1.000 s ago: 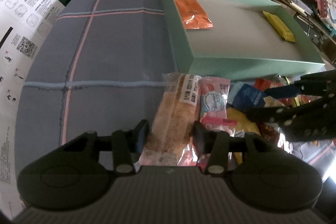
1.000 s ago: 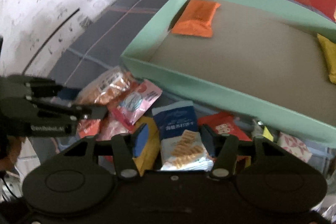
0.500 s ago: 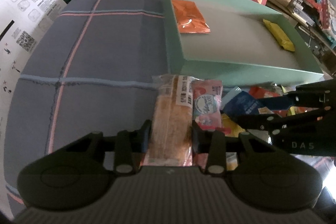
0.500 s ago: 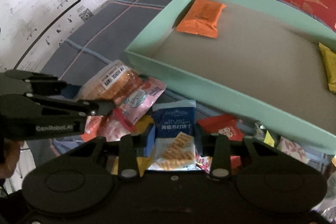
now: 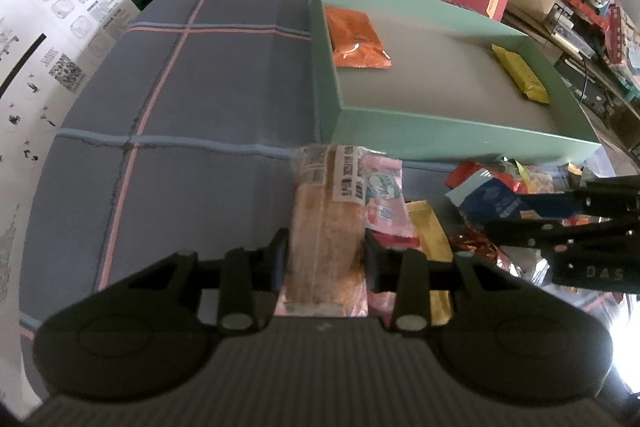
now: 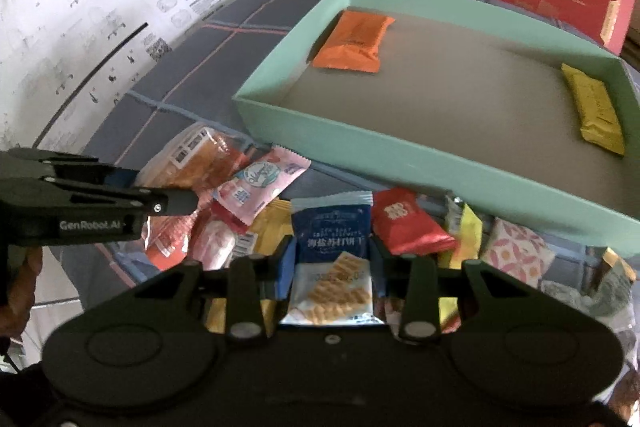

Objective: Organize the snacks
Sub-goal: 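Grasp clear pastry packet with left tool while right tool grasps blue cracker packet, then carry both held packets over the mint-green box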

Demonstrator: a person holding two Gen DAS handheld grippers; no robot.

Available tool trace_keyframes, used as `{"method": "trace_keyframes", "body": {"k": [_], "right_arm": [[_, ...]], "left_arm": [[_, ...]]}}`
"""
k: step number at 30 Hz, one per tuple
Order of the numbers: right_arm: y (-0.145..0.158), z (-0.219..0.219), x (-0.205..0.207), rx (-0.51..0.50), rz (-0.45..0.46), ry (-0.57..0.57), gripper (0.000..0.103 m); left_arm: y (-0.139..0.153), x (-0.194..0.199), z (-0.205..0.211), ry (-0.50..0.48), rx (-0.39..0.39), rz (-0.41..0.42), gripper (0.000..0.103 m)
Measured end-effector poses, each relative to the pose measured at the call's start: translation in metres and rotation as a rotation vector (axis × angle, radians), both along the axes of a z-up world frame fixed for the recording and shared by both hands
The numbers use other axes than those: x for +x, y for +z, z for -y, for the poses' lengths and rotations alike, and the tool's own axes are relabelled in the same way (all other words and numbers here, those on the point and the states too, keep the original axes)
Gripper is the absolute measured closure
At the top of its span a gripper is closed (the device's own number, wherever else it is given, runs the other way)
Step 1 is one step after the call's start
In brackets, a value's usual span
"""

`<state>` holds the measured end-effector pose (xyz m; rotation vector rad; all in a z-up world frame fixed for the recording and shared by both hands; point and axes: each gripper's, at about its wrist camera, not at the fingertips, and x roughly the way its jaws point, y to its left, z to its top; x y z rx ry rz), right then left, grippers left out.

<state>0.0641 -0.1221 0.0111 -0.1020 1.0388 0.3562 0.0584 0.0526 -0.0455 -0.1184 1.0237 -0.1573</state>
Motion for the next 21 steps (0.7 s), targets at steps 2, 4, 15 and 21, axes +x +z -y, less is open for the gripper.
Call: {"method": "trace_keyframes", "body": {"k": [2, 4, 15, 21], "right_arm": [[0.003, 0.004, -0.003, 0.012, 0.009, -0.008, 0.065], [0.007, 0.008, -0.008, 0.025, 0.019, -0.017, 0.065], [0.018, 0.028, -0.029, 0.073, 0.057, -0.063, 0.065], [0.021, 0.036, -0.037, 0.096, 0.068, -0.093, 0.065]], "left_arm": [[0.004, -0.004, 0.002, -0.001, 0.006, 0.007, 0.067], [0.009, -0.007, 0.004, -0.001, 0.009, 0.015, 0.068], [0.036, -0.019, 0.017, -0.018, 0.027, 0.073, 0.068], [0.039, -0.027, 0.017, -0.027, 0.009, 0.071, 0.068]]}}
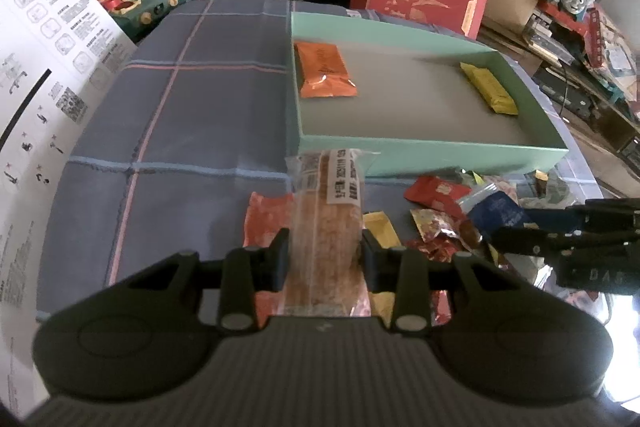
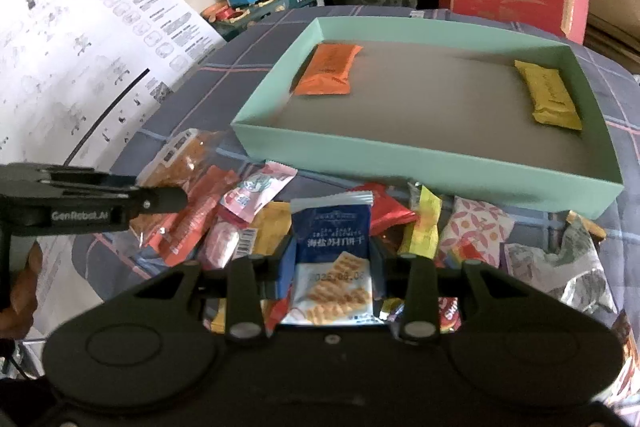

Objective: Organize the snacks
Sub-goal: 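Carry both held packets over the mint-green box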

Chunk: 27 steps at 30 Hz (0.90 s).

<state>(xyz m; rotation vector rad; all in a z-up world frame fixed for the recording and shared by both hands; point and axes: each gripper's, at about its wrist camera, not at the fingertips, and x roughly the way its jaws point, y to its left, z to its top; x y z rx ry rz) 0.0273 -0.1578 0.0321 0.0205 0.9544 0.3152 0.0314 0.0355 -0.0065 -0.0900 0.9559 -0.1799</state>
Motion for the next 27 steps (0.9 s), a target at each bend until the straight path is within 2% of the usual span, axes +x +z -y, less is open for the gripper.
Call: {"method": "trace_keyframes", "body": {"k": [8, 14, 20, 27], "right_arm": [[0.003, 0.010, -0.006, 0.042, 0.009, -0.045, 0.065], [0.020, 0.030, 0.008, 0.065, 0.052, -0.106, 0.065], [0.034, 0.064, 0.047, 0.070, 0.084, -0.194, 0.065], [0.023, 0.105, 0.114, 0.038, 0.075, -0.290, 0.065]], "left_arm": [[0.008, 0.000, 0.005, -0.011, 0.003, 0.002, 0.068], [0.023, 0.024, 0.019, -0.026, 0.023, 0.016, 0.068], [0.032, 0.079, 0.043, -0.041, 0.056, 0.024, 0.068], [0.026, 0.161, 0.072, -0.054, 0.089, 0.001, 0.068]]}}
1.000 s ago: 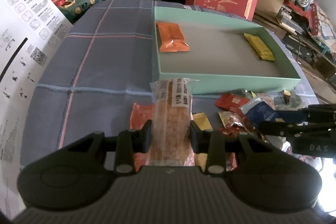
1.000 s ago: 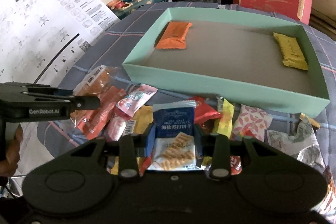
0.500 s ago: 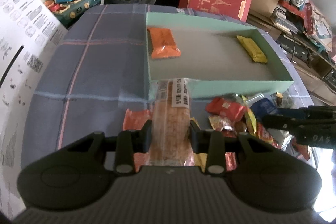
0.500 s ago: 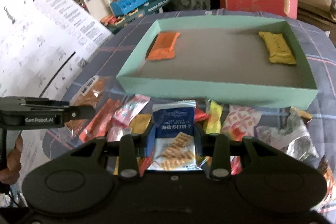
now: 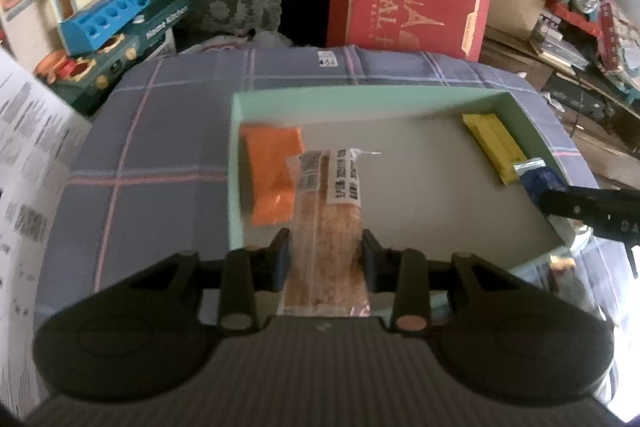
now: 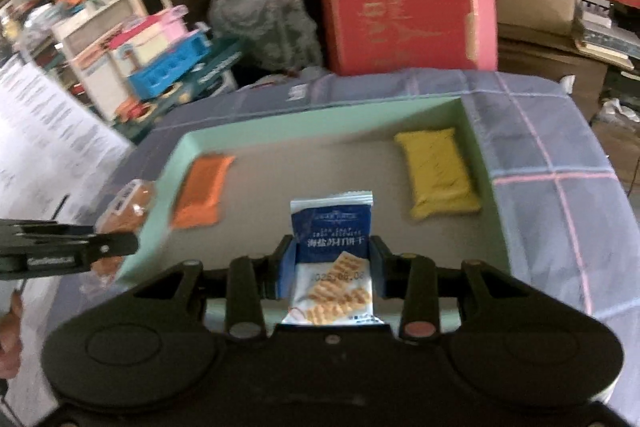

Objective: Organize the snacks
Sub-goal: 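Carry both held packets over the mint-green box, then open both tools to release the packets beside the earlier ones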

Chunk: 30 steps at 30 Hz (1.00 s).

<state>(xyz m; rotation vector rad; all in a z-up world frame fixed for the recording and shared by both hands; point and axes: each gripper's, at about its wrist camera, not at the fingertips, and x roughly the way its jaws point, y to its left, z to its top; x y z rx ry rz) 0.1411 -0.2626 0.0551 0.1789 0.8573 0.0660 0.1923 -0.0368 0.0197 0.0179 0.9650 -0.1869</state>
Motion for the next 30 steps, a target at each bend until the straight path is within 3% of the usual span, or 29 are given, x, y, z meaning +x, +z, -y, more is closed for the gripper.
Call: {"method": "trace_keyframes", "body": {"k": [9, 16, 17, 18, 20, 22, 30], "right_arm": [[-0.040, 0.016, 0.082, 0.009, -0.021, -0.041, 0.065], [-0.053, 0.019, 0.110, 0.013, -0.006, -0.033, 0.062], [-0.051, 0.018, 0.110, 0.011, -0.001, -0.037, 0.055], [-0.050, 0.017, 0.111, 0.006, 0.005, -0.042, 0.047], [-0.045, 0.016, 0.109, 0.005, 0.038, -0.057, 0.011], [-0.039, 0.017, 0.104, 0.021, 0.064, -0.065, 0.001], [-0.024, 0.017, 0.075, 0.092, 0.030, -0.070, 0.000]], "left_arm": [[-0.041, 0.091, 0.032, 0.019, 0.009, -0.035, 0.068], [-0.059, 0.118, 0.047, -0.008, 0.042, -0.024, 0.067], [-0.058, 0.119, 0.049, -0.009, 0.051, -0.013, 0.055], [-0.057, 0.120, 0.050, -0.003, 0.063, -0.002, 0.028], [-0.051, 0.115, 0.051, 0.016, 0.077, 0.045, 0.006], [-0.045, 0.110, 0.050, 0.012, 0.079, 0.070, 0.005], [-0.026, 0.076, 0.039, 0.022, 0.070, 0.050, 0.000]]}}
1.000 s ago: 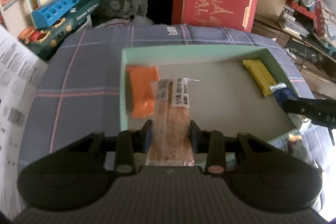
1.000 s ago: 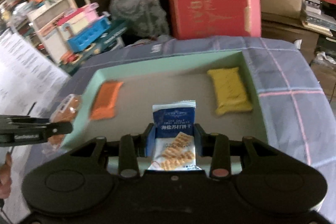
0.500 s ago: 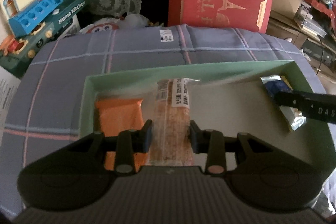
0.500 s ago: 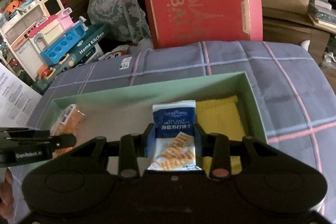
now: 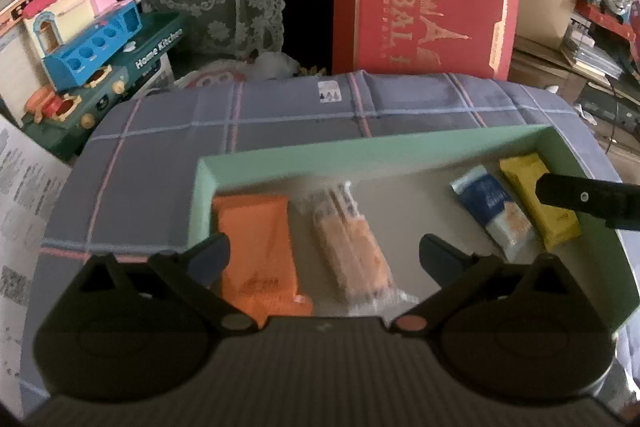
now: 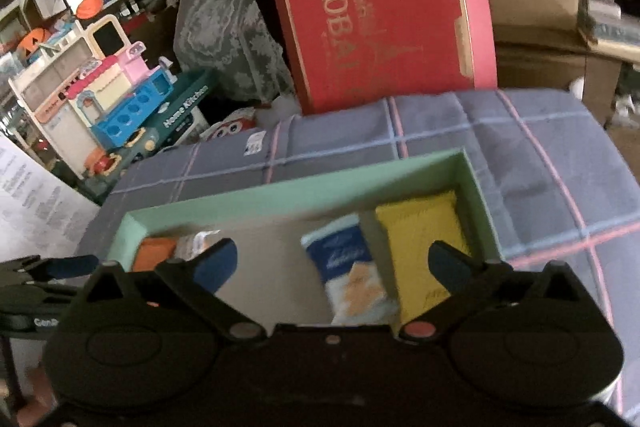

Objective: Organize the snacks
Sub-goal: 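Open both tools to release the packets beside the earlier ones, then move both tools back down to the snack heap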

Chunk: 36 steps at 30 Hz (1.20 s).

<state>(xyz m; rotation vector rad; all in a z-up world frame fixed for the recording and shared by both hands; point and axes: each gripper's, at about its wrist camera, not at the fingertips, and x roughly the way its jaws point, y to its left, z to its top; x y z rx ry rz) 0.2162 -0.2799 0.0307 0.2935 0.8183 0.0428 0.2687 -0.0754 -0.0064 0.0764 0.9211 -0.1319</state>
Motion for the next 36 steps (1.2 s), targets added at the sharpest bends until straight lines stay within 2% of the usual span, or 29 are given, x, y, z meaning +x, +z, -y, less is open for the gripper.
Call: {"method": "trace_keyframes", "body": {"k": [10, 21, 29, 33, 34, 36], "right_arm": [[0.016, -0.023, -0.070, 0.026, -0.013, 0.016, 0.000], [0.012, -0.064, -0.141, 0.017, -0.021, 0.094, 0.000], [0.001, -0.097, -0.172, -0.035, -0.055, 0.140, 0.000], [-0.005, -0.107, -0.177, -0.003, -0.083, 0.160, 0.001], [-0.006, -0.109, -0.178, 0.013, -0.087, 0.173, 0.005], [-0.008, -0.116, -0.181, 0.024, -0.093, 0.198, 0.006]], "left_arm": [[0.008, -0.080, -0.023, 0.012, 0.002, -0.026, 0.000], [-0.005, -0.159, -0.071, 0.068, 0.023, -0.057, 0.000], [-0.028, -0.194, -0.102, 0.109, 0.016, -0.101, 0.000], [-0.040, -0.206, -0.114, 0.127, 0.024, -0.115, 0.000], [-0.042, -0.207, -0.115, 0.131, 0.029, -0.117, 0.000], [-0.048, -0.208, -0.118, 0.135, 0.041, -0.123, 0.000]]}}
